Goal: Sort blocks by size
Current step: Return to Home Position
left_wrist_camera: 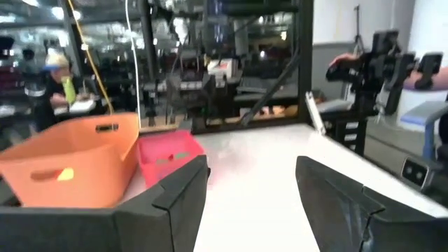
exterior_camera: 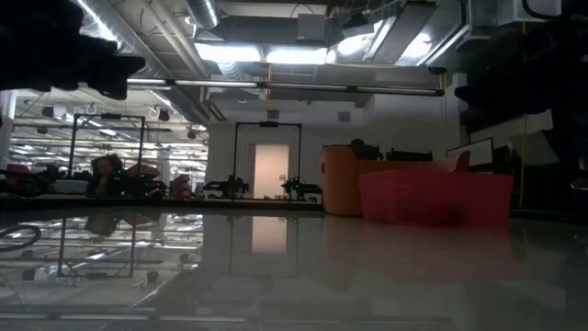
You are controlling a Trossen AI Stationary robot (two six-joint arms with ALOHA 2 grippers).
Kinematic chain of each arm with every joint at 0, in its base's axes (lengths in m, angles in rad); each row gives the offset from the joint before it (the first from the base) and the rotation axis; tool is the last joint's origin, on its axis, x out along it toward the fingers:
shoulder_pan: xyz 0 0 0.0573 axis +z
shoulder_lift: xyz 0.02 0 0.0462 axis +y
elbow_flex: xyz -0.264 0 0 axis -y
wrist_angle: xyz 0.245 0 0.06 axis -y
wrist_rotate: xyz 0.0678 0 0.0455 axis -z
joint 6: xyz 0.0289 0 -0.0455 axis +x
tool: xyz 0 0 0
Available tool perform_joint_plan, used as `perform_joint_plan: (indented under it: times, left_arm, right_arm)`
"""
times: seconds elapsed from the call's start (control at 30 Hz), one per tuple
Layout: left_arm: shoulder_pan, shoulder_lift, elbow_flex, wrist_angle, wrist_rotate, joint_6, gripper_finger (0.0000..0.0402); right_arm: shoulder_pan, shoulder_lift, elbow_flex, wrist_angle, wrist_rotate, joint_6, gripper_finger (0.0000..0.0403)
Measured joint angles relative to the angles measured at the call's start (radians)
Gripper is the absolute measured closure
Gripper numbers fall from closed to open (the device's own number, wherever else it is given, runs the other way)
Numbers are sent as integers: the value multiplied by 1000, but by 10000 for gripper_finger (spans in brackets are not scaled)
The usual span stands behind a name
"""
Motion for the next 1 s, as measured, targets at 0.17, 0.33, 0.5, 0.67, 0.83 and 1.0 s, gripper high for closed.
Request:
perform_joint_plan:
  times: [0.17,0.33,0.5,0.67,0.83,1.0]
  left_arm:
    - [0,0,0,-42,-33,-22,196]
    - [0,1,0,-49,-60,33,196]
    - [0,8,1,-57,-99,99,196]
    - [0,12,1,-58,-99,83,196]
    - [0,12,1,-58,-100,79,196]
    - [0,12,1,-58,-100,79,196]
  right_arm:
    - [0,-29,0,1,0,0,146]
    - [0,-29,0,0,-2,0,146]
    - [0,-29,0,1,-1,0,145]
    - [0,-29,0,1,-1,0,146]
    - [0,-29,0,1,-1,0,145]
    - [0,-29,0,1,-1,0,146]
